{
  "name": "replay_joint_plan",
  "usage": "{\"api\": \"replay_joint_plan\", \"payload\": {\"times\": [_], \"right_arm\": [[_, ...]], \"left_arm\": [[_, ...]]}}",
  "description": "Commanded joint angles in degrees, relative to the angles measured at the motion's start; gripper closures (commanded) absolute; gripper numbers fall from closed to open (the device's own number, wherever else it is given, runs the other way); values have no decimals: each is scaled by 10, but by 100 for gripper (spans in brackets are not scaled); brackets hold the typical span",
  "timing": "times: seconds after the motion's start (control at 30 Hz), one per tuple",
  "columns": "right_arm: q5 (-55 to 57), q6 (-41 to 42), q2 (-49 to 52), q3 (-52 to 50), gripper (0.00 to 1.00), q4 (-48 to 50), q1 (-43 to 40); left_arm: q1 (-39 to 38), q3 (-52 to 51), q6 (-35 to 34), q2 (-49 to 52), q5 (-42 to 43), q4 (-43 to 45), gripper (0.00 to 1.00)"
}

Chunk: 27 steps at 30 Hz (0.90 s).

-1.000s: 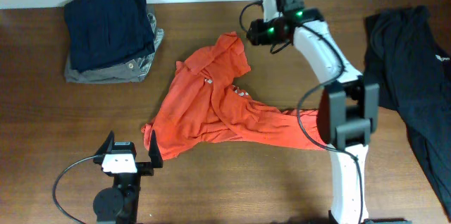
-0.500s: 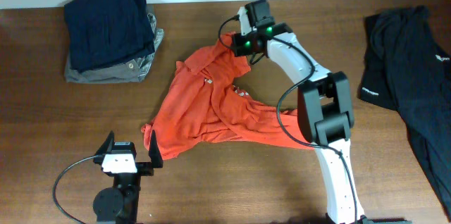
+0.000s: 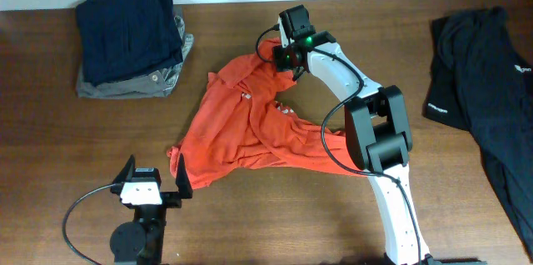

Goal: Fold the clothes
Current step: 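Release the shirt and lift the right gripper back to the right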

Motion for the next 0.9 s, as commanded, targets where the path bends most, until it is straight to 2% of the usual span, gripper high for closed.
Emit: {"api": "replay_joint_plan", "payload": {"times": [0.0, 0.23, 0.5, 0.63, 0.67, 0.7, 0.73, 0.87], "right_arm": [[26, 6, 17, 7, 96, 2, -2], [20, 12, 8, 62, 96, -3, -2], [28, 16, 3, 243, 96, -11, 0], [110, -7, 3, 285, 96, -5, -7], [120, -15, 3, 286, 93, -5, -9], [122, -24, 3, 286, 83, -10, -11], [123, -31, 4, 285, 59, -18, -13], [163, -36, 3, 286, 31, -67, -19]], "left_arm": [[3, -1, -5, -3, 7, -4, 1], [3, -1, -5, -3, 7, -4, 1], [3, -1, -5, -3, 7, -4, 1], [3, -1, -5, -3, 7, -4, 1], [3, -1, -5, -3, 7, -5, 1], [3, -1, -5, -3, 7, -4, 1], [3, -1, -5, -3, 7, -4, 1], [3, -1, -5, -3, 7, -4, 1]]}}
